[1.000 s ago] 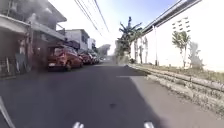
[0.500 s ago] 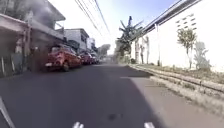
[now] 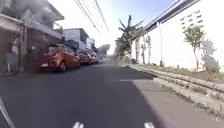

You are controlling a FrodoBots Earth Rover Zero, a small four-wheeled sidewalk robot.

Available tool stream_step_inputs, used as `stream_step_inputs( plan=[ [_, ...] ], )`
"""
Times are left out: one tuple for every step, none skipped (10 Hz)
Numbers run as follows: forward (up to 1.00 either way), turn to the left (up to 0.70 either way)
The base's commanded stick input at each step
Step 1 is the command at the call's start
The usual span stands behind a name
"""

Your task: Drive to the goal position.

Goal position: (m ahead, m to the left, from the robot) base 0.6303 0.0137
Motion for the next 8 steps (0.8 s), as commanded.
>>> stream_step_inputs(
  plan=[
    [0.70, 0.00],
    [0.70, 0.00],
    [0.70, 0.00],
    [0.70, 0.00],
    [0.70, 0.00],
    [0.70, 0.00],
    [0.70, 0.00],
    [0.70, 0.00]
  ],
)
